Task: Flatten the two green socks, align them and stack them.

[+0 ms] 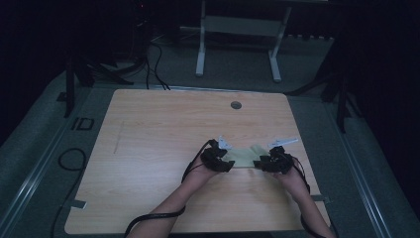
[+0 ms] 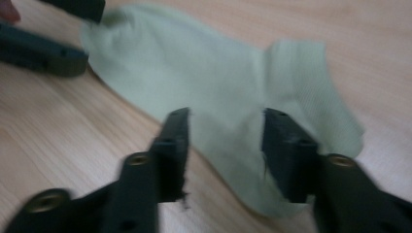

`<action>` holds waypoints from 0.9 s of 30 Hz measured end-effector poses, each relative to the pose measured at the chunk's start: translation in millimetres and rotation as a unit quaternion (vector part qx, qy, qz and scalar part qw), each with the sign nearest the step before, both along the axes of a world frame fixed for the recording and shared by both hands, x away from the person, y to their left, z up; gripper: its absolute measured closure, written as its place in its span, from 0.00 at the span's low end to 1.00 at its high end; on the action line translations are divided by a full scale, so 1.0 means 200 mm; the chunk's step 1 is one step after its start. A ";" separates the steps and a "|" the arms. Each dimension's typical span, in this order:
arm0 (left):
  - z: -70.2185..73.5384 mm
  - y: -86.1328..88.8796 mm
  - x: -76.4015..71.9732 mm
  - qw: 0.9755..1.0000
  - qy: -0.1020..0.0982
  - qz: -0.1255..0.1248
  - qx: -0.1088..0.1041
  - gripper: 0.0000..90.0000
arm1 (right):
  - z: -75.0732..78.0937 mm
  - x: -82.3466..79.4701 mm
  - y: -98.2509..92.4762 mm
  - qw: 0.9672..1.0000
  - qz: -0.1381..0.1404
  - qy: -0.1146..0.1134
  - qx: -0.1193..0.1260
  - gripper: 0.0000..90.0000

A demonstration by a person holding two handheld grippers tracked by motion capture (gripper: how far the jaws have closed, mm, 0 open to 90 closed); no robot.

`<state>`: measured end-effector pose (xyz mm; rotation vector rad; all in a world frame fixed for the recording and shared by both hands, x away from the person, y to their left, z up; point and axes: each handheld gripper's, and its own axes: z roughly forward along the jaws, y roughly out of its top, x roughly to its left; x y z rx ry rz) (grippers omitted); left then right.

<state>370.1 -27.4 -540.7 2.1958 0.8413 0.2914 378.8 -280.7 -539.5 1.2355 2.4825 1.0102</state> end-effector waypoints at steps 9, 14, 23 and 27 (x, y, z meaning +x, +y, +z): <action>0.05 0.05 -0.02 0.999 0.000 -0.011 -0.030 0.13 | 0.05 -0.03 -0.04 0.999 0.012 -0.020 0.037 0.26; 0.04 0.12 -0.03 0.999 -0.008 0.000 -0.033 0.10 | 0.02 -0.06 -0.09 0.998 0.032 -0.046 0.023 0.16; 0.00 0.24 -0.07 1.000 -0.005 0.004 -0.029 0.10 | 0.01 -0.13 -0.15 0.997 0.017 -0.076 0.025 0.15; -0.01 0.30 -0.11 1.000 -0.010 0.008 -0.028 0.10 | 0.02 -0.17 -0.18 0.997 0.016 -0.079 0.020 0.15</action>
